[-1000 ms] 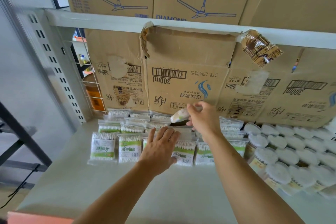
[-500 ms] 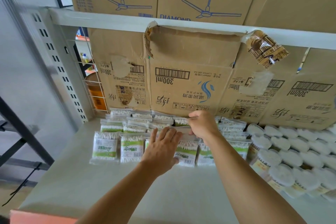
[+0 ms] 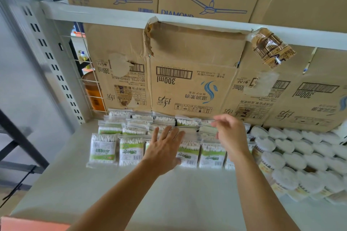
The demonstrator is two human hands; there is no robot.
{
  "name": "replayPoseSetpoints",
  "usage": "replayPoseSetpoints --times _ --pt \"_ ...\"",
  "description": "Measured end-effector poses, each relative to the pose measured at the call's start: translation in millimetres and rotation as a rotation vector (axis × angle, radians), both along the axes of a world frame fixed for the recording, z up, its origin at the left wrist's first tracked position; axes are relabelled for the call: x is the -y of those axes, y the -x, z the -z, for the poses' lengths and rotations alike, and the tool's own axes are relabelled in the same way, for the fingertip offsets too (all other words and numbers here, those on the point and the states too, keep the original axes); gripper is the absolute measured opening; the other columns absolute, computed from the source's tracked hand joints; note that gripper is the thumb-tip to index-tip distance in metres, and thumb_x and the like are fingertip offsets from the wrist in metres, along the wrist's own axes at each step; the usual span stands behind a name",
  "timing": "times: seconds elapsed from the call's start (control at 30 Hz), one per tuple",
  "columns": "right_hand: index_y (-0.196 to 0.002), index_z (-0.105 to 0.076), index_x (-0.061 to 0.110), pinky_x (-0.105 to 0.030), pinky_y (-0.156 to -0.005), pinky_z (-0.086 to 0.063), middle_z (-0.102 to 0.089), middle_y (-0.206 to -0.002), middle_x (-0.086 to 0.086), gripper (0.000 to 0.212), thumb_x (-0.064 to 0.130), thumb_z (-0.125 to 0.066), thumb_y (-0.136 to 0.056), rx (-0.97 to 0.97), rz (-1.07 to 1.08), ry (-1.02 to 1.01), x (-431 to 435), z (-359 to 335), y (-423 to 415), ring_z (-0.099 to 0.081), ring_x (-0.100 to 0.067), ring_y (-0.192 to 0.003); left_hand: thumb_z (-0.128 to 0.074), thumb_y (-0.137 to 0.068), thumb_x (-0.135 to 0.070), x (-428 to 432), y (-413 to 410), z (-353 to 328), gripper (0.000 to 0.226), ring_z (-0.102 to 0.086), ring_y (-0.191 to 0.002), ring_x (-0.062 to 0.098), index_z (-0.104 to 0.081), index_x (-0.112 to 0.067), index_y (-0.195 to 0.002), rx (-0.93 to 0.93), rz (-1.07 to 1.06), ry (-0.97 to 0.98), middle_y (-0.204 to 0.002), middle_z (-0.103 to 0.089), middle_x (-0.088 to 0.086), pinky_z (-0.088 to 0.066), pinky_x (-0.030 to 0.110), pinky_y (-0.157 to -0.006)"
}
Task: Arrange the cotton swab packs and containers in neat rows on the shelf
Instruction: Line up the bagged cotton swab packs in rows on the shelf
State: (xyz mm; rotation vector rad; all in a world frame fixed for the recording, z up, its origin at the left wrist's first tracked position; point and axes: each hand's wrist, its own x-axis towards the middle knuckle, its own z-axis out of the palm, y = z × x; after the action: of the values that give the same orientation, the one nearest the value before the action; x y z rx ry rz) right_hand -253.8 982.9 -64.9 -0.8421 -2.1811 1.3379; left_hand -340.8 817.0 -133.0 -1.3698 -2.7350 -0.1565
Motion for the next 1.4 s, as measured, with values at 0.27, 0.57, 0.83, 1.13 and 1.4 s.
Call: replayPoseSetpoints --times 0.27,0.57,0.83,1.13,1.4 --pt "-0.091 -0.066 0.02 -0.005 -0.054 -0.037 -0.066 -0.085 0.009 0.011 0.011 -0.06 -0.089 0.173 -0.032 -0.195 -2 38 -43 -0.059 0.002 -0.073 -0.056 -0.087 -0.052 -1 0 -1 0.095 0.005 -0.146 0.022 0.006 -0.021 -0.151 0.042 -0.035 -0.02 -0.16 0.002 0.003 0.009 0.046 -0.114" --pt "-0.1 -0.069 0.014 -0.001 -0.065 -0.041 -0.062 -0.082 0.016 0.018 0.004 -0.059 -0.088 0.091 -0.044 -0.182 13 52 -49 -0.057 0.009 -0.078 -0.059 -0.082 -0.058 21 1 -7 0.099 0.003 -0.146 0.021 -0.002 -0.018 -0.152 0.102 -0.164 -0.185 -0.16 -0.003 0.002 0.001 0.049 -0.118" --pt "-0.1 -0.07 0.012 -0.002 -0.068 -0.041 -0.062 -0.083 0.016 0.018 0.003 -0.06 -0.088 0.008 -0.182 -0.222 58 51 -21 -0.058 0.009 -0.076 -0.061 -0.081 -0.057 81 14 -11 0.088 -0.002 -0.147 0.023 -0.022 -0.021 -0.15 0.052 -0.293 -0.192 -0.159 -0.01 0.003 0.0 0.049 -0.116" --pt "-0.128 -0.058 0.013 -0.012 -0.081 -0.038 -0.06 -0.125 0.001 0.037 0.013 -0.061 -0.091 0.139 -0.372 -0.366 101 44 22 -0.055 0.0 -0.082 -0.076 -0.073 -0.045 134 26 7 0.082 -0.021 -0.143 0.029 -0.04 -0.019 -0.142 0.033 -0.37 -0.204 -0.152 -0.031 0.009 -0.019 0.055 -0.113" --pt "-0.117 -0.064 0.016 -0.021 -0.079 -0.051 -0.067 -0.115 0.001 0.028 0.013 -0.059 -0.091 0.226 -0.324 -0.4 115 43 34 -0.064 -0.011 -0.092 -0.078 -0.068 -0.048 105 24 9 0.079 -0.038 -0.133 0.034 -0.047 -0.02 -0.135 -0.038 -0.135 -0.247 -0.144 -0.042 0.013 -0.03 0.051 -0.106"
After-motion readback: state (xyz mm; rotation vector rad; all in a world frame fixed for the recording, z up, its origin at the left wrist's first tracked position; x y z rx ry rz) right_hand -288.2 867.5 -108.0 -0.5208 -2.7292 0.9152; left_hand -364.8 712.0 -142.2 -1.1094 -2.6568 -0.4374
